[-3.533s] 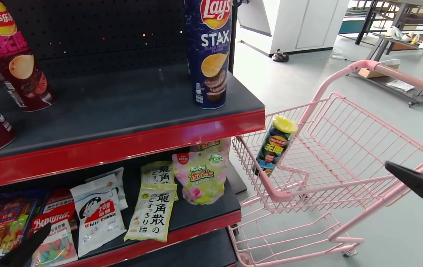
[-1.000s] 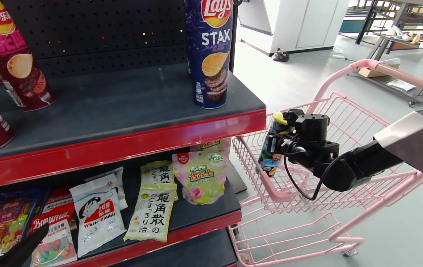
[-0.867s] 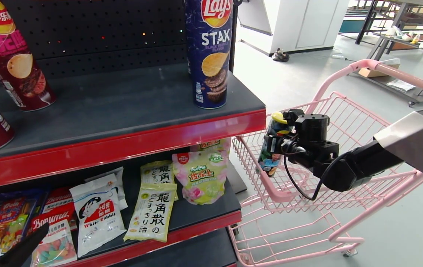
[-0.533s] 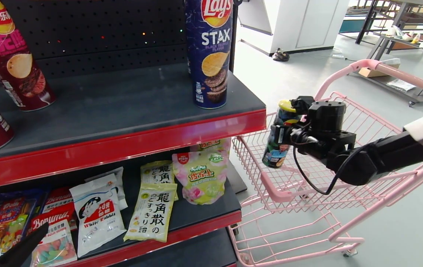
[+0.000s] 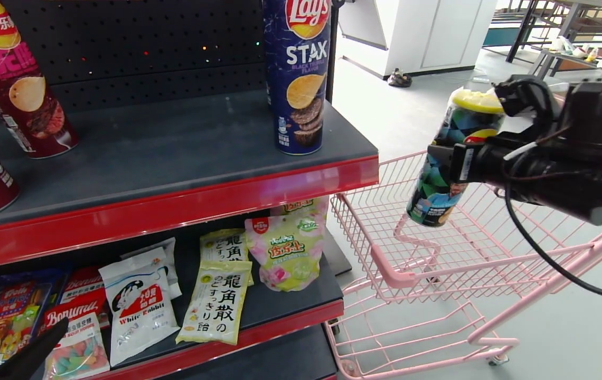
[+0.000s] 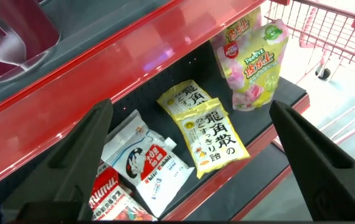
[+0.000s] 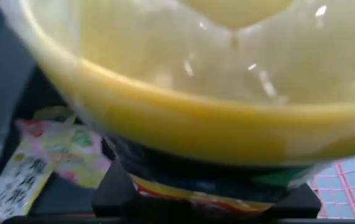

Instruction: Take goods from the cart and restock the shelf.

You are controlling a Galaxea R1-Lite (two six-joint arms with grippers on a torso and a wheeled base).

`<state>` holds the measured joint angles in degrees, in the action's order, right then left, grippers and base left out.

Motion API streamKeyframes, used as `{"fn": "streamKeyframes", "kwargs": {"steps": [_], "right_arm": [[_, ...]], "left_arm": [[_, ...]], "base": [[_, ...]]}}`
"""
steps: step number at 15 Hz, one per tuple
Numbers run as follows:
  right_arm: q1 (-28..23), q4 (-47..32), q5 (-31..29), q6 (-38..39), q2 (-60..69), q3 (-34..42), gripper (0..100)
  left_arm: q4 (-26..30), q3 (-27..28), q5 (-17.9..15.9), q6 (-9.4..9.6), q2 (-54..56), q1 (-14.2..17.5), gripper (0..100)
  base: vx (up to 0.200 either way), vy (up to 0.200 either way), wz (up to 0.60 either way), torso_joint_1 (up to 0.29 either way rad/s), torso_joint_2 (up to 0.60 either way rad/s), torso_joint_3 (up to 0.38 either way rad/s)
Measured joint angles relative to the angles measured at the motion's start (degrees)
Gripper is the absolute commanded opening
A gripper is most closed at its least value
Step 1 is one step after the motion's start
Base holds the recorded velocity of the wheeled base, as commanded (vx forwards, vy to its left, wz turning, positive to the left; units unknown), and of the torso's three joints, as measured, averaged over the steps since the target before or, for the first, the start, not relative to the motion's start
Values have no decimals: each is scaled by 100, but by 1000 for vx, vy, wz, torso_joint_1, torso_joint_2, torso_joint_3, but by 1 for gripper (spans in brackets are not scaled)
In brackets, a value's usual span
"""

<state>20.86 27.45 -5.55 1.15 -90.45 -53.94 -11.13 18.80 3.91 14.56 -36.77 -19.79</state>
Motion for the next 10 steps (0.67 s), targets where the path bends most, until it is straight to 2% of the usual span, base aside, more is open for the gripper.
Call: {"fn": "streamKeyframes", "kwargs": {"steps": [3, 5, 7, 9, 10], "right_arm": [[439, -991, 680, -41, 1240, 474, 0], [778, -1161, 778, -172, 1741, 841, 0], [918, -1151, 781, -427, 2014, 1235, 0], [926, -1140, 775, -464, 2138, 1363, 0], [929, -1131, 778, -478, 2171, 1357, 0]], "left_arm": [[0, 5, -12, 0, 0, 0, 100], [-2, 13, 2, 20, 2, 0, 100], [-2, 22, 62, 219, 4, 5, 100], [7, 30, 345, 789, -9, 48, 100], [2, 57, 388, 840, -17, 66, 100]], "base": [[0, 0, 0, 0, 0, 0], [0, 0, 0, 0, 0, 0], [0, 0, 0, 0, 0, 0], [0, 0, 0, 0, 0, 0], [0, 0, 0, 0, 0, 0]]}}
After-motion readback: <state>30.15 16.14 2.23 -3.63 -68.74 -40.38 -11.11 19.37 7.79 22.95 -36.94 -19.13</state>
